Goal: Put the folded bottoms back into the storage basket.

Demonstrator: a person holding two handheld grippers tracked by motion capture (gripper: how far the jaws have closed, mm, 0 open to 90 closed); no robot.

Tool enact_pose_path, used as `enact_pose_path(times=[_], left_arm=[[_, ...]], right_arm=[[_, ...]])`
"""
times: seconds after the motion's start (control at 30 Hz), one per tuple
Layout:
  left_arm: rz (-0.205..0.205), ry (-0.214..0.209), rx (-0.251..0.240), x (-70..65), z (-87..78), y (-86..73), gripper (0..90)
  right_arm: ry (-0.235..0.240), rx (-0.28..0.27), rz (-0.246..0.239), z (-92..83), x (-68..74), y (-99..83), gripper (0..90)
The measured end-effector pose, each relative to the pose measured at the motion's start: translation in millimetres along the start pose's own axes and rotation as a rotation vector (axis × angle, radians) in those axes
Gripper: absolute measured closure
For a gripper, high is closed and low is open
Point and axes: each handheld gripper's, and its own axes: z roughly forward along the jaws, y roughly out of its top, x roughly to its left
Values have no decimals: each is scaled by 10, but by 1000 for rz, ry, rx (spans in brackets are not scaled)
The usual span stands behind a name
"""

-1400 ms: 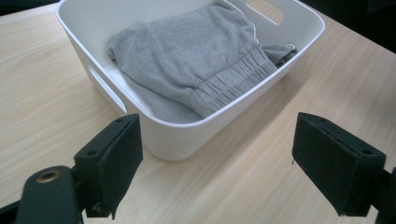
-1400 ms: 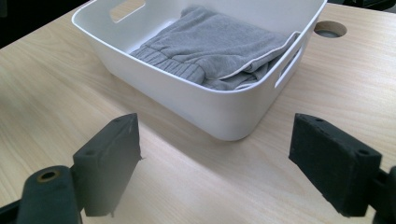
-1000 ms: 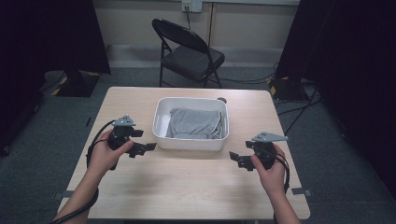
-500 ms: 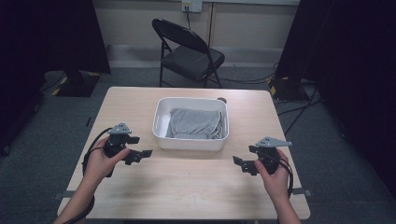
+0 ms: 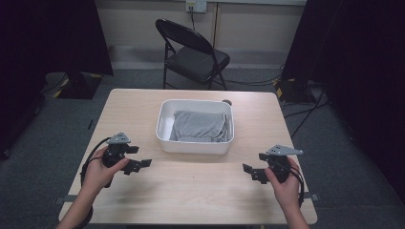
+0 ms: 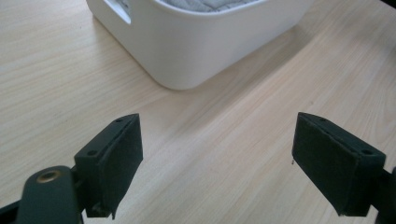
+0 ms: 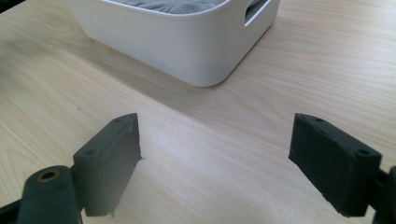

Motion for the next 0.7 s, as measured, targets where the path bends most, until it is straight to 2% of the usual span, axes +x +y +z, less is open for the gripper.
enact_pose_path(times=[0.7], left_arm=[[-24,9,35,71,22,-361,160]], right_arm=[[-8,13,28,-52,-78,-204,159]])
